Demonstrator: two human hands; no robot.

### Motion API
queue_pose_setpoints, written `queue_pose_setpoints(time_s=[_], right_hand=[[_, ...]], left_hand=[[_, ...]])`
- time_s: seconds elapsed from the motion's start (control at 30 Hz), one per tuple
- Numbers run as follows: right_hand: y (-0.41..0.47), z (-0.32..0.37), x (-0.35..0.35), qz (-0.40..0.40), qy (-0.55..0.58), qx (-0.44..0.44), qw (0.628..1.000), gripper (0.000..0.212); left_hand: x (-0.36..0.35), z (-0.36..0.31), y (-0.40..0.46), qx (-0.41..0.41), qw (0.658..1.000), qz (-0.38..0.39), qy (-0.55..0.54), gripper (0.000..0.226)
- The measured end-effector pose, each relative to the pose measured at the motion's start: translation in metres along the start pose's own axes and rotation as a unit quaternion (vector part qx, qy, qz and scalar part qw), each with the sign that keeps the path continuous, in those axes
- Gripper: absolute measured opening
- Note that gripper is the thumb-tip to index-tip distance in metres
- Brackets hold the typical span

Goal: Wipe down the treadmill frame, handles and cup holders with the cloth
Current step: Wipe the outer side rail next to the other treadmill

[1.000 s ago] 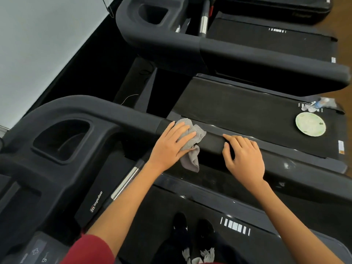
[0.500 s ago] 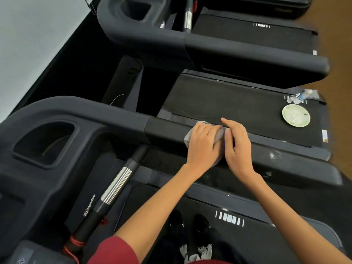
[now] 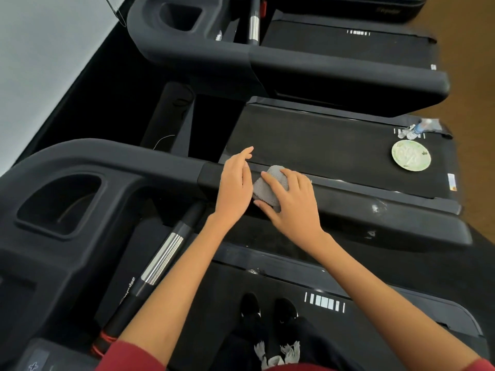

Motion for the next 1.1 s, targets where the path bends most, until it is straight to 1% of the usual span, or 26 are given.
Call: queue_pose_setpoints(time_s=[0.07,0.13,0.2,0.27,0.33,0.4,0.47,0.57,0.67,0.77,0.9,0.97,1.03,1.1], right_hand=[[0.004,0.0,-0.004,0.008,-0.028,0.0,1.0,0.056],[0.004,0.004,-0.005,0.002,-0.044,0.009,0.999,0.053],[-0.001,0.007,-0.006,0.0,-0.053,0.051,0.997,0.046],[-0.01,0.004,-0.007,0.012,-0.083,0.115,0.99,0.045],[-0.022,-0.003,-0.005,0.02,-0.124,0.166,0.978,0.05],[-0.036,-0.01,0.001,0.01,-0.143,0.197,0.97,0.06],[-0.055,-0.022,0.008,-0.001,-0.179,0.217,0.96,0.068],[-0.088,-0.053,0.017,0.01,-0.274,0.233,0.933,0.074],[-0.112,-0.086,0.028,0.016,-0.339,0.234,0.911,0.08],[-0.131,-0.11,0.04,0.024,-0.355,0.229,0.906,0.082],[-0.15,-0.132,0.063,-0.008,-0.352,0.183,0.918,0.09],[-0.156,-0.141,0.075,-0.035,-0.335,0.153,0.929,0.091],[-0.158,-0.147,0.087,-0.064,-0.302,0.122,0.943,0.083],[-0.157,-0.15,0.095,-0.089,-0.26,0.09,0.957,0.07]], left_hand=[[-0.004,0.008,0.001,0.001,0.999,0.026,0.045,0.037],[-0.004,0.009,0.001,0.013,0.998,0.028,0.055,0.038],[-0.005,0.003,-0.001,0.018,0.998,0.025,0.063,0.038],[-0.009,-0.004,-0.003,0.005,0.996,0.026,0.089,0.038],[-0.017,-0.01,-0.005,-0.017,0.992,0.035,0.12,0.039],[-0.027,-0.018,-0.009,-0.039,0.988,0.046,0.14,0.04],[-0.037,-0.03,-0.015,-0.065,0.984,0.057,0.156,0.04],[-0.053,-0.048,-0.024,-0.1,0.975,0.074,0.187,0.042],[-0.063,-0.063,-0.028,-0.111,0.969,0.079,0.205,0.054],[-0.07,-0.071,-0.031,-0.12,0.963,0.075,0.228,0.057],[-0.077,-0.07,-0.032,-0.138,0.95,0.052,0.274,0.051],[-0.079,-0.069,-0.034,-0.152,0.943,0.033,0.294,0.049],[-0.08,-0.068,-0.034,-0.156,0.939,0.021,0.306,0.047],[-0.081,-0.067,-0.035,-0.155,0.936,0.019,0.315,0.047]])
Point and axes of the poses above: each hand's wrist, its own y-axis towards the middle knuckle, its own x-axis out of the back of the hand, z = x × y, the point moved 7 cm from there along y, towards the middle knuckle, and after that the axes turned 14 degrees about y, right-handed, at the moved point
